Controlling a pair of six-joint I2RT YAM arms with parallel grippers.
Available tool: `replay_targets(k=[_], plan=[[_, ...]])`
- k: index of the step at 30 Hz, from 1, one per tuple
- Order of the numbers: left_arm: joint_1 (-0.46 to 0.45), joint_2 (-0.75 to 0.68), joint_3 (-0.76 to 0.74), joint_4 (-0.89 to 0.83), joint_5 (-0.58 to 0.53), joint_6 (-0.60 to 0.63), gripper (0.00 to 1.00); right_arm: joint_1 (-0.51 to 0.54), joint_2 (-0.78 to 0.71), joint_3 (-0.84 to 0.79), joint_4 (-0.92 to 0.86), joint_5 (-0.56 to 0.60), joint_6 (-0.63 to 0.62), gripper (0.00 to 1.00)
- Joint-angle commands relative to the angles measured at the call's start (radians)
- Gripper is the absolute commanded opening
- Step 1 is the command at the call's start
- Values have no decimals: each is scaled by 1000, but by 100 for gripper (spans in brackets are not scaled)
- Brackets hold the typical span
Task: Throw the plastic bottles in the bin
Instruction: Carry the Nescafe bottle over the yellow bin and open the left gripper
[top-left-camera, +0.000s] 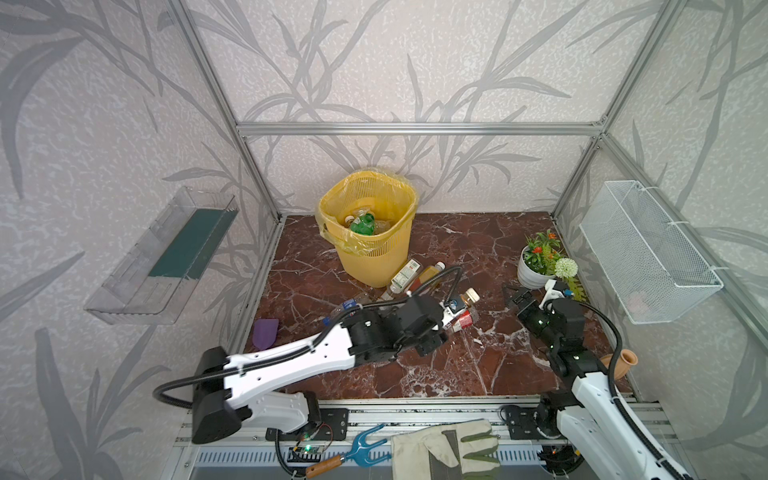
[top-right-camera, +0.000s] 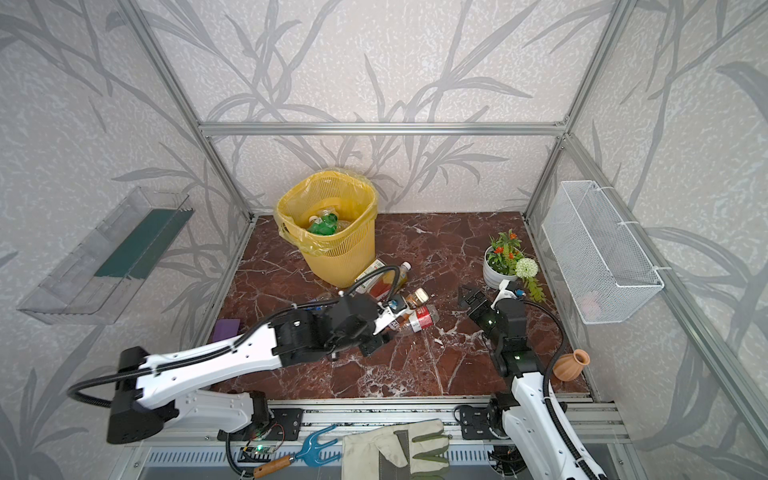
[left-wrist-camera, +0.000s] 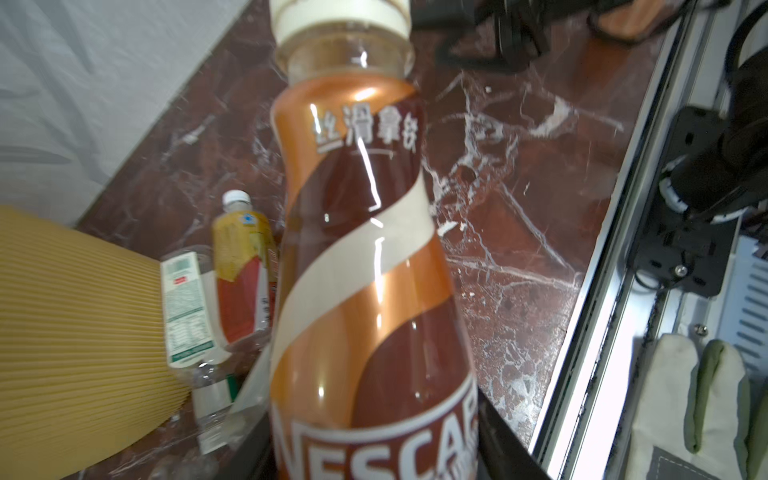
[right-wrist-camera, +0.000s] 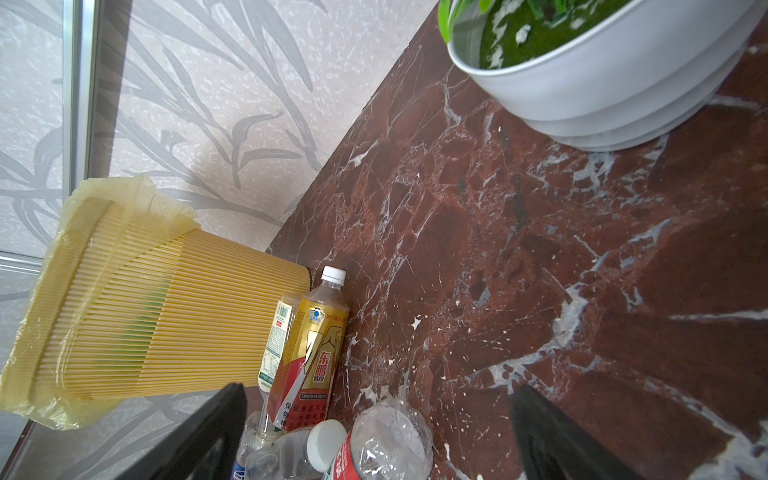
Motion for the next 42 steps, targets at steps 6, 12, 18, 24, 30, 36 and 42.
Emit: replay_targets(k=[6, 12, 18, 24, 30, 36, 42], plan=[[-16, -297, -62, 209, -333, 168, 52, -4, 18, -12, 59, -24, 25, 99], [-10, -359, -63, 343, -463, 318, 54, -4, 28, -4, 51, -27, 24, 99], [287, -310, -16, 386, -250, 201, 59, -4, 19, -3, 45, -30, 28, 99], [693, 60, 386, 93, 149, -41, 66, -4, -11, 13, 25, -54, 22, 99], [695, 70, 357, 99, 108, -82, 99, -6, -65, 8, -33, -42, -2, 99], [694, -11, 367, 56, 101, -44, 99, -6, -53, 7, -26, -50, 1, 99], [688, -144, 248, 158, 196, -80, 99, -5, -29, 13, -4, -54, 11, 99]])
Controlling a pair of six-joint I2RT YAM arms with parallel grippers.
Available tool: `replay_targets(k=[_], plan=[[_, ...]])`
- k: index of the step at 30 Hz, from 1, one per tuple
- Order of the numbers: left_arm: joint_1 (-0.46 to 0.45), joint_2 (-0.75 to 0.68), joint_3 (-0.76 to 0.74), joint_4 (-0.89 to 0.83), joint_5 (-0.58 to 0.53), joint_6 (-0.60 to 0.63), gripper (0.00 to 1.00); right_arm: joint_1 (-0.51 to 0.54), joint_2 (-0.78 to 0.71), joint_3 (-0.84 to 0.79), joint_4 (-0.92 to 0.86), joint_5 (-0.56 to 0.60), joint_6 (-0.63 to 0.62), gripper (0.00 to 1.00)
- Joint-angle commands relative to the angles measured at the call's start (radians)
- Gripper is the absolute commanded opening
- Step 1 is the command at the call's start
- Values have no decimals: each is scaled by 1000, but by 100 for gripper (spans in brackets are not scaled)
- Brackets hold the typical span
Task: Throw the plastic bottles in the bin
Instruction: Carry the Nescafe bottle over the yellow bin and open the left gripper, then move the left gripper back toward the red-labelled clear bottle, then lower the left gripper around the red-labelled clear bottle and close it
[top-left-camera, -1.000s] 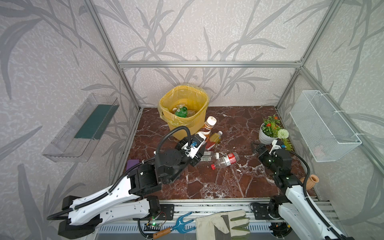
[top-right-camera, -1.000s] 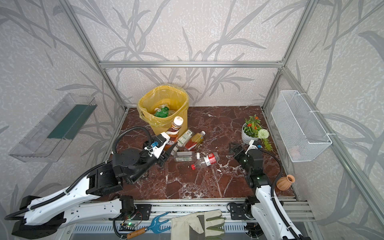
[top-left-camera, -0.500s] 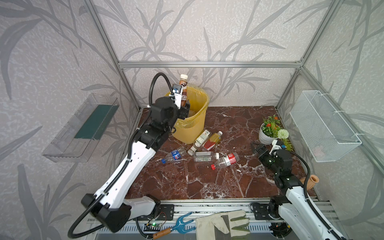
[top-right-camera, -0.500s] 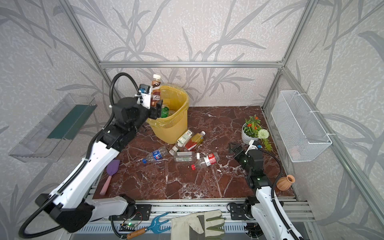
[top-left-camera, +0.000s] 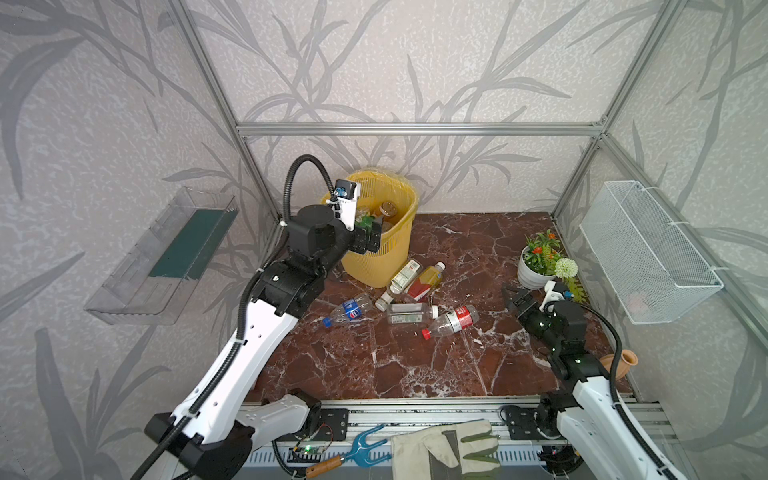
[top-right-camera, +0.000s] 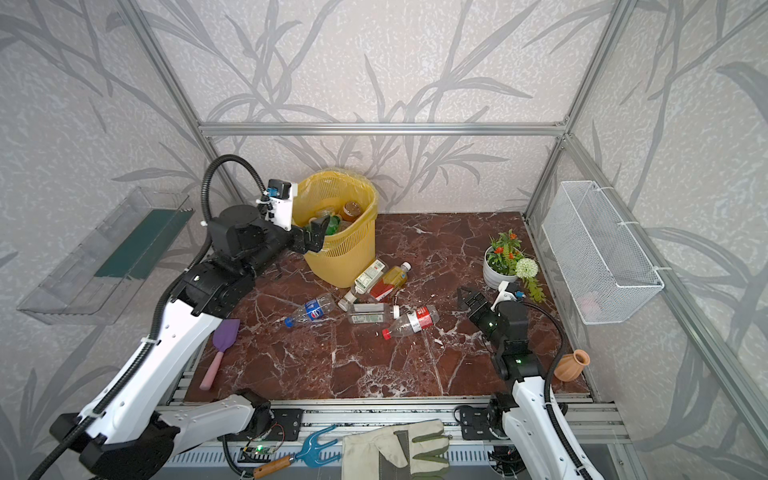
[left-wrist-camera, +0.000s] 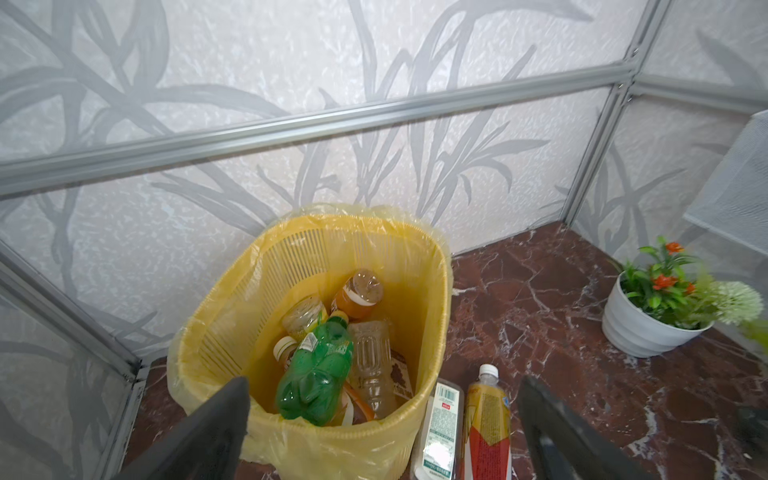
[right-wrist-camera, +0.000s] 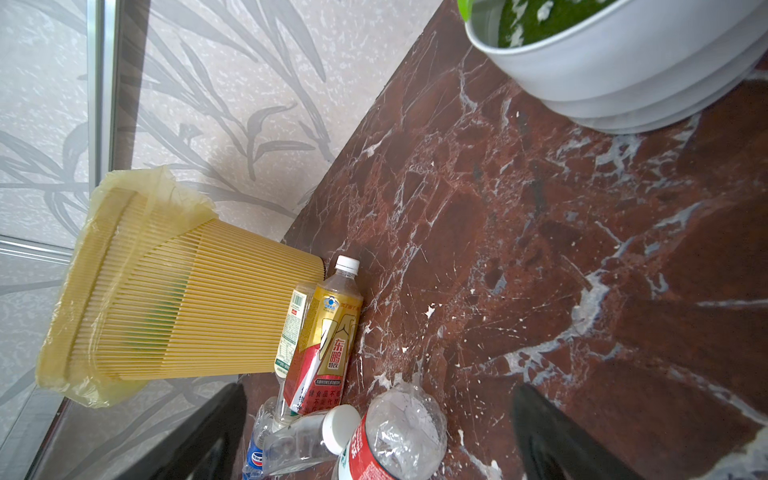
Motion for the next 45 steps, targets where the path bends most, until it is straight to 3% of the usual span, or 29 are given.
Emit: replay_targets(k=[1, 7, 13, 20, 24, 30, 37, 45], plan=[[-9, -79, -78, 59, 65, -27, 99, -4, 4, 19, 14, -13, -3, 99], [-46, -251, -255, 159, 59, -32, 99, -4, 2, 20, -5, -5, -4, 99], [-84, -349, -369, 96, 55, -74, 99, -4, 22, 25, -25, -11, 7, 99], [-262, -355, -502, 56, -82, -115, 99, -4, 57, 40, -16, -24, 12, 99], [-381, -266, -539, 110, -104, -129, 99, -4, 58, 40, -15, -10, 17, 99], [-517, -30, -423, 43, -136, -46, 99, -4, 41, 39, -42, -2, 7, 99], [-585, 203, -307, -13, -96, -7, 99, -4, 10, 21, -63, 20, 4, 99], [-592, 478, -147, -152, -75, 26, 99, -14, -8, 37, -124, 42, -32, 99]])
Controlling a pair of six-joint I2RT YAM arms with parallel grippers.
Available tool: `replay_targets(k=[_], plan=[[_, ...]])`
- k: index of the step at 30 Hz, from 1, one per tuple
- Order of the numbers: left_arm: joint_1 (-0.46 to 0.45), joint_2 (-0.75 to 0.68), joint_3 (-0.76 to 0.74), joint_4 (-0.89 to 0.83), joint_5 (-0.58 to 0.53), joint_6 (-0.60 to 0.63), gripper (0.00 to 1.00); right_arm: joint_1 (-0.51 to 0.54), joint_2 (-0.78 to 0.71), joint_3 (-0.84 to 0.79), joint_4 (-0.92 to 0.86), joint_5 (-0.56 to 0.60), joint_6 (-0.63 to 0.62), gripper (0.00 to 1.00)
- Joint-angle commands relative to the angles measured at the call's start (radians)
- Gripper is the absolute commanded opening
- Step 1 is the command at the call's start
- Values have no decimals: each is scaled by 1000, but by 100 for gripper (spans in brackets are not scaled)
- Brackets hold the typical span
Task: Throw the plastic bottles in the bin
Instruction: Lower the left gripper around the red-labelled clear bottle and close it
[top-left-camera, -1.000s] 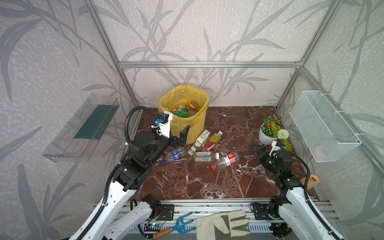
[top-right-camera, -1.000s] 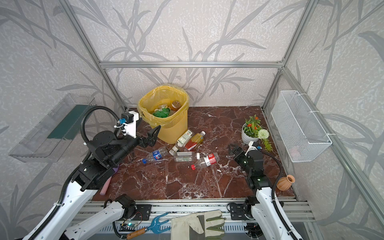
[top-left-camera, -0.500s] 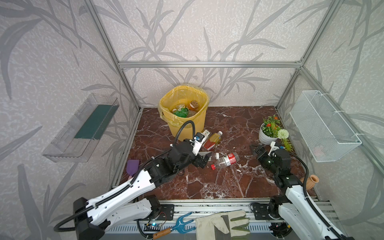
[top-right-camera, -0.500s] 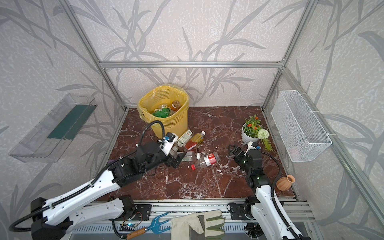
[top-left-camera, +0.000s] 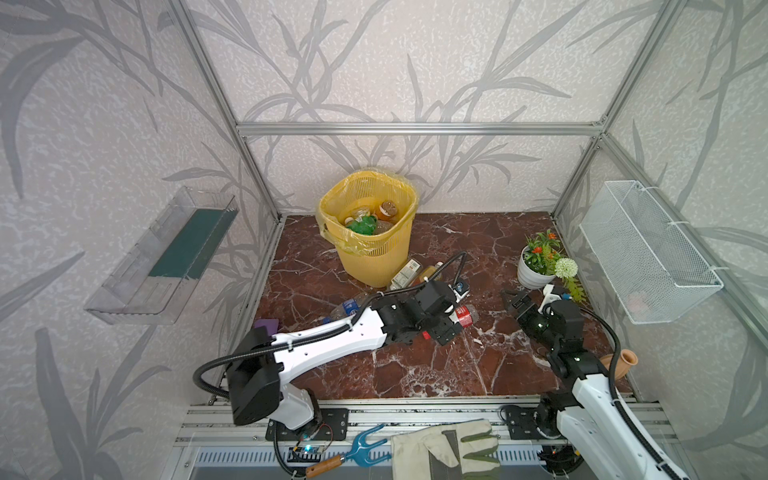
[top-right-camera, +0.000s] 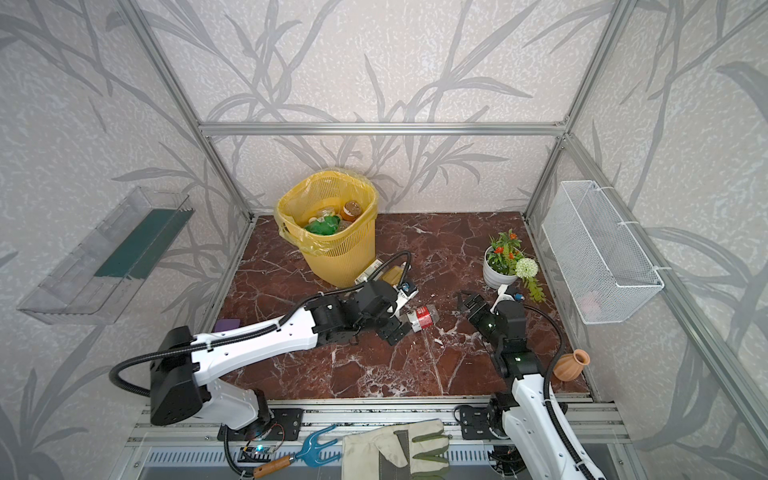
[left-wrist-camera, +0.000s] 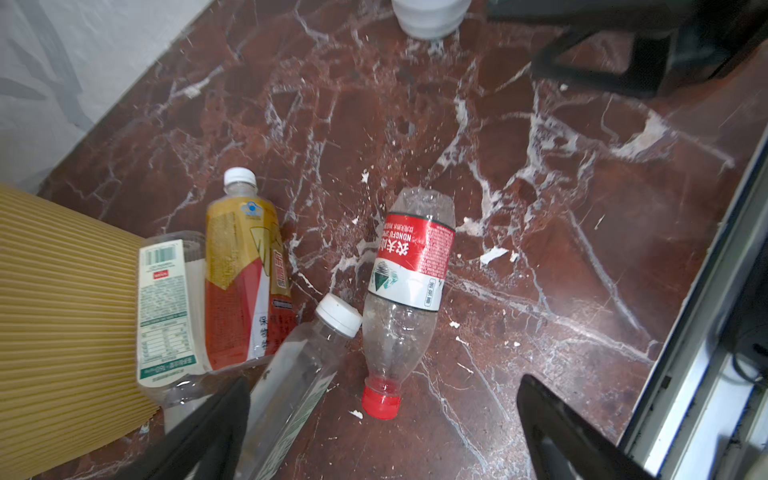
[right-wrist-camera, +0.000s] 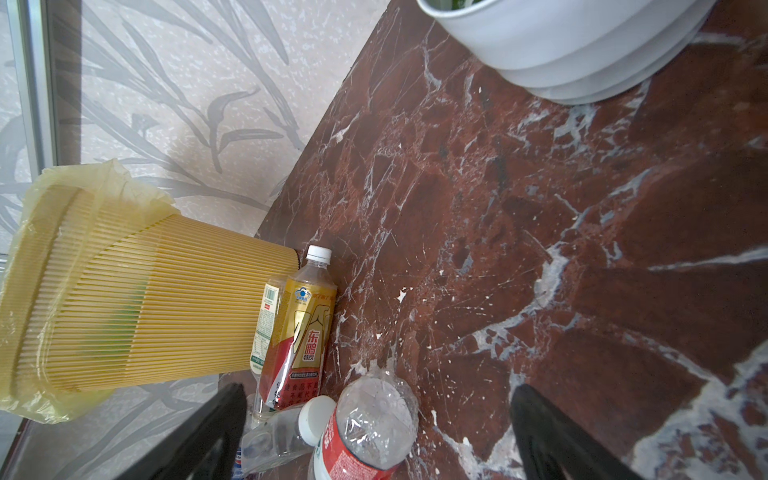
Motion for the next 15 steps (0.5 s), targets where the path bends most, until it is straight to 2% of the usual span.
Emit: replay_targets(k=[1, 7, 15], plan=[[-2, 70, 61, -88, 26, 40, 99, -14, -22, 33, -47, 20, -32, 99], [-3, 186, 115, -66, 69, 74, 99, -59, -47, 16, -59, -18, -33, 99], [-1, 365, 242, -121, 129, 124, 95, -107, -78, 0, -75, -61, -37, 99]])
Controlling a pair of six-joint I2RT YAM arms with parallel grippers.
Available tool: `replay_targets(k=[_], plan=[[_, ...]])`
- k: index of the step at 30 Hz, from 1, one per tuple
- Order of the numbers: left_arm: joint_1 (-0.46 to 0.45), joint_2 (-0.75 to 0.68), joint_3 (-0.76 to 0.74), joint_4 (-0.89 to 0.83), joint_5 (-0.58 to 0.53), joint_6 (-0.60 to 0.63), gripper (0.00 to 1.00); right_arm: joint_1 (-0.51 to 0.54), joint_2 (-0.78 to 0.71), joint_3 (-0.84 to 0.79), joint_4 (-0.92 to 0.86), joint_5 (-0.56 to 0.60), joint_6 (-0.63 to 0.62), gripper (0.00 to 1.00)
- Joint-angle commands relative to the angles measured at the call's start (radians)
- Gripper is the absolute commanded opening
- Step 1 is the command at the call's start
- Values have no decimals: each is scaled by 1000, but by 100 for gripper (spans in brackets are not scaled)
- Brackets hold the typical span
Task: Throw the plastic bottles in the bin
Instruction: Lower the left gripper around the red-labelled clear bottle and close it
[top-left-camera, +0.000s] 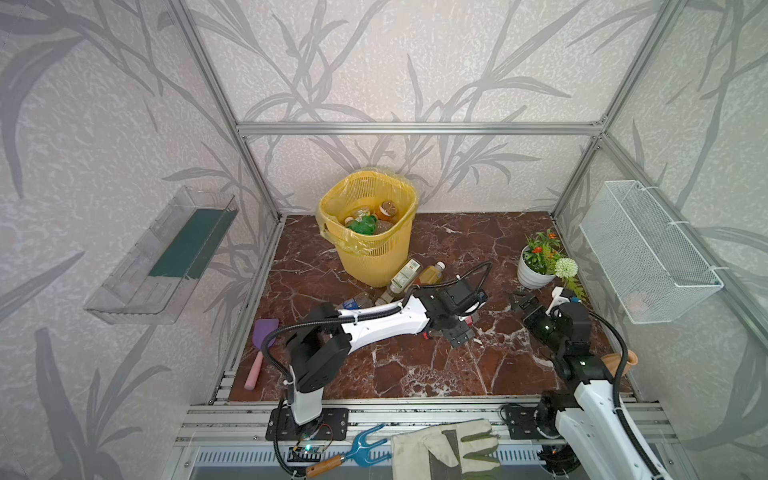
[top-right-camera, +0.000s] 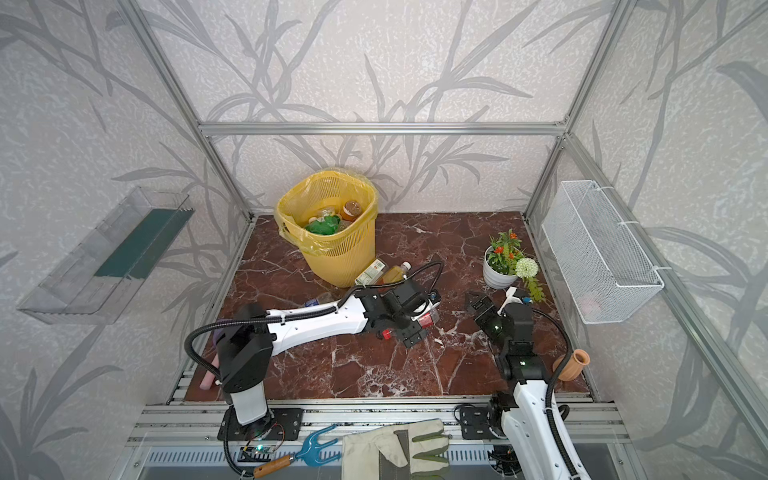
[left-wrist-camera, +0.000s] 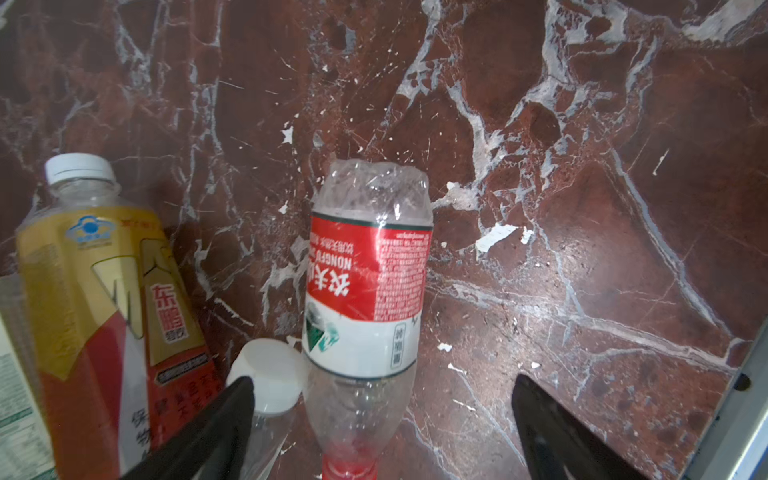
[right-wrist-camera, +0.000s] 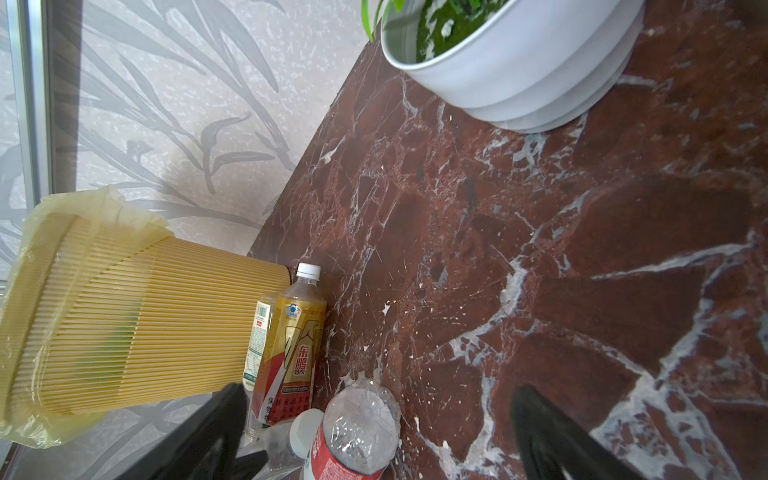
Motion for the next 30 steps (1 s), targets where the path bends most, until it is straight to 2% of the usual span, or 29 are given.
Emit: replay_targets(k=[1, 9, 13, 21, 26, 30], plan=[[0, 50, 45, -45, 34, 46, 95, -20, -18, -1, -23, -33, -19, 99], [14, 128, 70, -12, -21, 46, 92, -58, -48, -7, -49, -63, -25, 99], [17, 165, 83, -9, -5, 50, 91, -65, -51, -11, -46, -69, -19, 99], [17, 202, 80, -6, 39, 50, 78, -75, -55, -11, -51, -74, -21, 99], [17, 196, 70, -7, 66, 53, 77, -79, -55, -16, -47, -77, -18, 99], [17, 151, 41, 30, 94, 34, 65, -81, -57, -17, -45, -83, -16, 99]])
